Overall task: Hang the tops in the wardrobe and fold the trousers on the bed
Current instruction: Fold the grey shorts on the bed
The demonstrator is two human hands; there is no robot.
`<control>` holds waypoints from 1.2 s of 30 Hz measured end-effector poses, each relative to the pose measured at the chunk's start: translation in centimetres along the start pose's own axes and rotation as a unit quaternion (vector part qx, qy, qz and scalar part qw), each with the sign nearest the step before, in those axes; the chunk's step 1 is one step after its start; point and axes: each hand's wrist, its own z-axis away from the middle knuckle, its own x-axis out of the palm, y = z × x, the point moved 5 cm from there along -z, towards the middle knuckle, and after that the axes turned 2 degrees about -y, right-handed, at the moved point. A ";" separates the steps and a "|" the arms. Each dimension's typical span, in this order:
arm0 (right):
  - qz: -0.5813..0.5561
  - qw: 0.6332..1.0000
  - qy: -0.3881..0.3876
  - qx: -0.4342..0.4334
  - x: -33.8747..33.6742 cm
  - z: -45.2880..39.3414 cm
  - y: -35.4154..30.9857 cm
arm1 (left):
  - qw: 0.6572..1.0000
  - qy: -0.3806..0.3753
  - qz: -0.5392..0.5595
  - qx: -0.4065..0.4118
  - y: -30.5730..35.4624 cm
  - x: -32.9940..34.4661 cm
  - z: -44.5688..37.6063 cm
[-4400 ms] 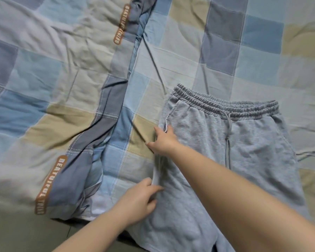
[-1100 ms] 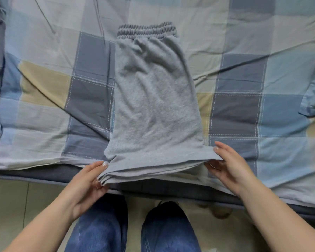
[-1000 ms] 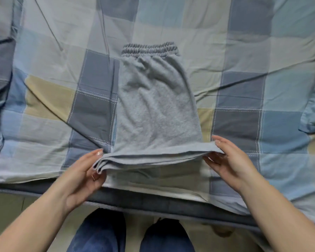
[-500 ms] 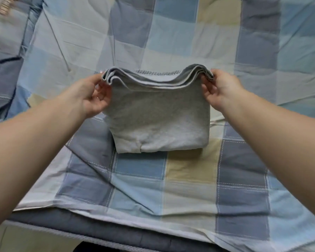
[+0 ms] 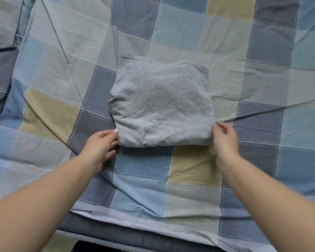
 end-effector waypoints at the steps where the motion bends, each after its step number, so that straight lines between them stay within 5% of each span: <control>1: -0.010 1.000 -0.010 0.018 -0.2 0.7 1.7 | 1.000 -0.010 -0.010 0.002 -1.1 0.3 0.3; 5: -0.133 0.979 -0.104 0.113 0.7 2.3 5.5 | 0.998 0.002 -0.048 0.040 -2.4 1.3 0.5; 10: -0.150 0.984 -0.067 0.067 -0.3 1.2 4.3 | 0.989 0.062 -0.092 0.101 -2.0 -0.4 0.3; 16: -0.204 0.955 -0.149 0.156 0.7 1.3 4.1 | 0.995 -0.062 0.058 -0.046 -2.7 1.6 0.5; 22: -0.203 0.965 -0.090 0.140 -1.1 3.0 5.3 | 0.998 -0.021 0.065 -0.007 -4.7 0.3 2.4; 31: -0.144 0.955 -0.085 0.246 -6.1 12.4 18.0 | 0.995 -0.026 -0.010 -0.096 -18.1 -4.3 9.2; 36: -0.093 0.960 -0.117 0.237 -7.6 15.6 21.1 | 0.992 -0.031 -0.009 -0.118 -21.6 -5.1 11.9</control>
